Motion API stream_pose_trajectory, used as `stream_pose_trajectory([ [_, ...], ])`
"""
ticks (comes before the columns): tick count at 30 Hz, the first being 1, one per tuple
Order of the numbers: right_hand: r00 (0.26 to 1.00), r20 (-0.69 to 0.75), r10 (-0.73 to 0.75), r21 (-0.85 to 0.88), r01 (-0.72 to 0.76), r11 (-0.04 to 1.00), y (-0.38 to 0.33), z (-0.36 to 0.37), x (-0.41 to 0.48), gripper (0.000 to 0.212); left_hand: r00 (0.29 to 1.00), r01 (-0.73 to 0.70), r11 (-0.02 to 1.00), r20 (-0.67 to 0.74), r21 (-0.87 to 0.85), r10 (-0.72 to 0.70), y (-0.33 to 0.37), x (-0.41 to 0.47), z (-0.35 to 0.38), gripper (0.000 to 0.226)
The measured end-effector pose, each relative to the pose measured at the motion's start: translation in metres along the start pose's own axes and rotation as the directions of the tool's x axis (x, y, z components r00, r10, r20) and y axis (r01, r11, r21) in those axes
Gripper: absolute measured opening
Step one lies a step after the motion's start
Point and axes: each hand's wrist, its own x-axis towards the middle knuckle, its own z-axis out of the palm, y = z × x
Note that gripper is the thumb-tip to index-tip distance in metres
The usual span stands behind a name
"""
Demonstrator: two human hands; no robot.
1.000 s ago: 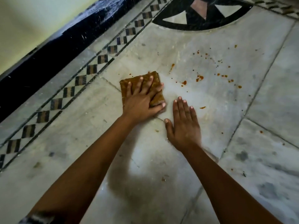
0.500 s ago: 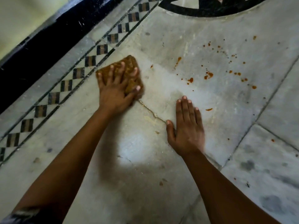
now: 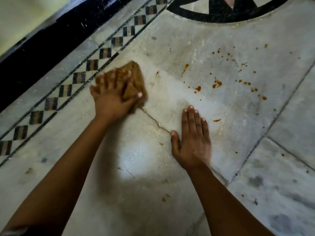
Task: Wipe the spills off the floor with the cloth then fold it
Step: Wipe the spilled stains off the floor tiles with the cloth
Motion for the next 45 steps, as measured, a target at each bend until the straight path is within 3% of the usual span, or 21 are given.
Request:
stream_pose_trajectory([
  [2,1.0,0.006,-0.003,-0.005,0.003,1.0,0.0,-0.001,0.0,0.068,0.991,0.137,0.987,0.007,-0.084,-0.137,0.007,0.038,-0.006,0.075],
  [4,1.0,0.008,0.004,0.001,-0.004,1.0,-0.001,-0.002,0.0,0.068,0.991,0.136,0.988,0.022,-0.075,-0.135,0.033,0.068,-0.011,0.069],
  [7,1.0,0.009,0.009,0.009,-0.009,1.0,-0.001,-0.001,0.0,0.068,0.991,-0.12,0.993,0.056,0.001,0.12,0.08,0.064,-0.008,0.063],
  [9,1.0,0.004,0.006,0.018,-0.006,1.0,0.0,0.0,-0.001,0.067,0.951,-0.307,0.949,0.056,0.078,0.303,0.085,0.034,0.001,0.062],
  [11,1.0,0.001,0.004,0.025,-0.005,1.0,0.001,0.0,-0.001,0.067,0.935,-0.352,0.928,0.013,0.117,0.354,0.062,0.009,0.01,0.066],
  [16,1.0,0.008,0.002,0.042,-0.002,0.999,-0.001,0.0,-0.002,0.067,1.0,-0.015,0.998,-0.006,0.062,0.015,0.029,0.047,-0.003,0.074],
  [18,1.0,0.014,0.002,0.038,-0.003,0.999,0.0,-0.001,-0.003,0.067,1.0,-0.003,1.0,0.023,0.029,0.002,0.059,0.067,-0.006,0.065],
  [21,1.0,0.021,0.002,0.045,-0.003,0.999,-0.001,-0.002,-0.001,0.067,0.984,-0.172,0.984,0.056,0.046,0.17,0.094,0.059,-0.004,0.058],
  [25,1.0,-0.014,0.007,0.047,-0.006,0.999,0.001,-0.006,-0.006,0.067,0.903,-0.429,0.895,0.049,0.125,0.426,0.071,0.015,0.007,0.066],
  [29,0.993,-0.106,0.056,0.077,-0.048,0.996,0.02,-0.026,-0.008,0.069,0.966,-0.252,0.967,0.058,0.031,0.25,0.048,0.03,-0.002,0.08],
  [33,0.987,-0.084,0.139,-0.007,-0.14,0.99,0.065,-0.04,0.006,0.074,0.993,-0.084,0.995,0.083,-0.048,0.088,0.098,0.075,-0.008,0.06],
  [35,0.99,-0.058,0.131,-0.046,-0.133,0.99,0.089,-0.04,0.014,0.076,0.982,-0.154,0.986,0.099,-0.058,0.159,0.128,0.074,-0.007,0.055],
  [37,0.992,-0.037,0.12,-0.051,-0.122,0.991,0.105,-0.039,0.019,0.078,0.939,-0.33,0.944,0.096,-0.009,0.329,0.137,0.058,-0.003,0.053],
  [39,0.992,-0.018,0.126,-0.045,-0.126,0.991,0.114,-0.035,0.021,0.079,0.883,-0.468,0.883,0.062,0.026,0.466,0.121,0.04,0.004,0.059],
  [40,0.992,-0.018,0.128,-0.037,-0.128,0.991,0.115,-0.033,0.02,0.078,0.882,-0.472,0.88,0.034,0.045,0.471,0.107,0.033,0.006,0.066],
  [42,0.992,-0.028,0.124,-0.019,-0.125,0.992,0.117,-0.031,0.019,0.076,0.929,-0.368,0.927,-0.001,0.079,0.369,0.086,0.041,0.005,0.075],
  [45,0.991,-0.038,0.127,-0.006,-0.128,0.992,0.116,-0.033,0.019,0.073,0.989,-0.146,0.989,0.028,-0.008,0.146,0.095,0.086,-0.003,0.063],
])
